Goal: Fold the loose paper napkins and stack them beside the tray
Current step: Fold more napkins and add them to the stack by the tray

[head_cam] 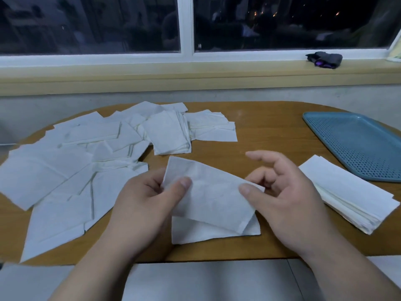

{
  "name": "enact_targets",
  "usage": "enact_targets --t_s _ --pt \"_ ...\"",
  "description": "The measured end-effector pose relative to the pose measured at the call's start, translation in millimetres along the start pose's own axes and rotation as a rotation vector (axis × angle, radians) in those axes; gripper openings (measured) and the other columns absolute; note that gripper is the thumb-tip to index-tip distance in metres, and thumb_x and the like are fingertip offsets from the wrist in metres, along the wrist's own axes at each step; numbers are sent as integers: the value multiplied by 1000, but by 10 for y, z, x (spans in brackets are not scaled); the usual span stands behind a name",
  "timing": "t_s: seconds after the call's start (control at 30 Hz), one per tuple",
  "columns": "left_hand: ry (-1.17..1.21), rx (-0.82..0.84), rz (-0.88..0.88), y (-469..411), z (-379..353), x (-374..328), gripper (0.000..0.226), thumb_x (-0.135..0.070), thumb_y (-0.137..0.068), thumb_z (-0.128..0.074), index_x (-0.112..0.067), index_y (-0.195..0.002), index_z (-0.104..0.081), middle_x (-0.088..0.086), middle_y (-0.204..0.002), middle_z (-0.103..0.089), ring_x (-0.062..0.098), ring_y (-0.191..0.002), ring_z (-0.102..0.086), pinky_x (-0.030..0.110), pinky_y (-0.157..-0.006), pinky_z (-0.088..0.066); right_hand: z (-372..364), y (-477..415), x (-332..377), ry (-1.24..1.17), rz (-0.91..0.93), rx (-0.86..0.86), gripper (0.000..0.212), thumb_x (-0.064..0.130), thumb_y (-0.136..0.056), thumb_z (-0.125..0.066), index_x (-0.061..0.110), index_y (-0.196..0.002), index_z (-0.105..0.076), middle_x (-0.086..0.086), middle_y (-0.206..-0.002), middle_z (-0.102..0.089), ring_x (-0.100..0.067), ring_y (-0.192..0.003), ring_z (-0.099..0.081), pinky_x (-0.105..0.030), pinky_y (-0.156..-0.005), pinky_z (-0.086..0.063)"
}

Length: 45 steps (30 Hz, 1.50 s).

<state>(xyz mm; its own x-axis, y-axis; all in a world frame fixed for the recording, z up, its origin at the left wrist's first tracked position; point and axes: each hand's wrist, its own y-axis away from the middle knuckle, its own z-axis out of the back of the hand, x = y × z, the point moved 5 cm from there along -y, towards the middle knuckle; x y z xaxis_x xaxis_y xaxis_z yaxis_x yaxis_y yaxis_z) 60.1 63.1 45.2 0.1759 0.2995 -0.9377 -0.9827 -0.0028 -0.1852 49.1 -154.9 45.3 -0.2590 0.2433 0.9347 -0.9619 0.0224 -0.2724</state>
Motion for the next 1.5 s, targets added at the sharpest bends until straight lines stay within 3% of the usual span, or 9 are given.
enact_targets --t_s 0.17,0.23,0.3,0.43,0.67,0.87,1.03,1.23,1.5 --pt "-91 108 159 49 98 134 21 -36 -92 -68 -32 -74 -77 -9 -70 -74 6 -65 -69 24 -63 -54 -95 -91 -69 -5 -79 -71 36 17 -92 -69 39 -119 -58 -2 -81 -70 -33 -78 -66 -48 -70 -55" --pt "-269 166 202 48 115 212 29 -49 -87 -62 -23 -84 -75 -6 -77 -75 11 -73 -71 37 -74 -58 -131 -152 -169 118 -92 -61 34 23 -92 -69 39 -120 -58 2 -76 -68 -23 -68 -64 -38 -66 -55" --pt "-424 171 230 41 122 291 33 -49 -87 -63 -18 -76 -68 -9 -65 -69 6 -61 -64 34 -66 -56 -161 -191 -253 269 -86 -62 32 26 -91 -69 38 -118 -58 8 -68 -60 -7 -55 -51 -20 -52 -43" --pt "-652 171 221 40 41 352 39 -50 -84 -64 -19 -62 -53 -14 -54 -59 3 -50 -53 27 -51 -40 -198 -213 -337 585 -115 -19 32 32 -94 -64 42 -124 -56 13 -71 -48 -3 -60 -51 -18 -51 -37" --pt "-825 157 141 -30 -28 406 32 -56 -86 -61 -26 -75 -56 -8 -73 -60 3 -71 -54 26 -59 -45 -249 -222 -379 935 -70 177 38 37 -97 -53 37 -136 -55 20 -121 -48 -5 -119 -39 -23 -101 -35" --pt "-820 89 73 -39 -51 414 32 -56 -89 -59 -28 -75 -54 -11 -80 -55 3 -74 -51 24 -62 -44 -373 -254 -381 1045 -95 340 42 49 -97 -47 38 -136 -54 15 -128 -52 -10 -124 -41 -33 -111 -27" --pt "-709 10 55 -23 -27 355 28 -57 -88 -61 -31 -79 -54 -13 -78 -58 2 -75 -54 23 -60 -41 -299 -256 -314 1003 -142 351 11 41 -94 -51 33 -91 -56 16 -96 -55 -6 -97 -48 -32 -100 -35" --pt "-605 15 120 3 -28 287 28 -55 -88 -57 -31 -75 -62 -15 -71 -65 0 -68 -59 28 -61 -49 -55 -217 -311 809 -253 236 10 38 -88 -60 30 -82 -59 9 -78 -64 -8 -71 -58 -23 -56 -39" --pt "-316 249 145 63 -533 163 26 -57 -88 -57 -32 -88 -66 -15 -80 -71 4 -72 -64 25 -67 -49 432 -129 -219 115 -326 -139 3 20 -91 -70 19 -93 -69 6 -81 -77 -12 -74 -74 -38 -72 -57"
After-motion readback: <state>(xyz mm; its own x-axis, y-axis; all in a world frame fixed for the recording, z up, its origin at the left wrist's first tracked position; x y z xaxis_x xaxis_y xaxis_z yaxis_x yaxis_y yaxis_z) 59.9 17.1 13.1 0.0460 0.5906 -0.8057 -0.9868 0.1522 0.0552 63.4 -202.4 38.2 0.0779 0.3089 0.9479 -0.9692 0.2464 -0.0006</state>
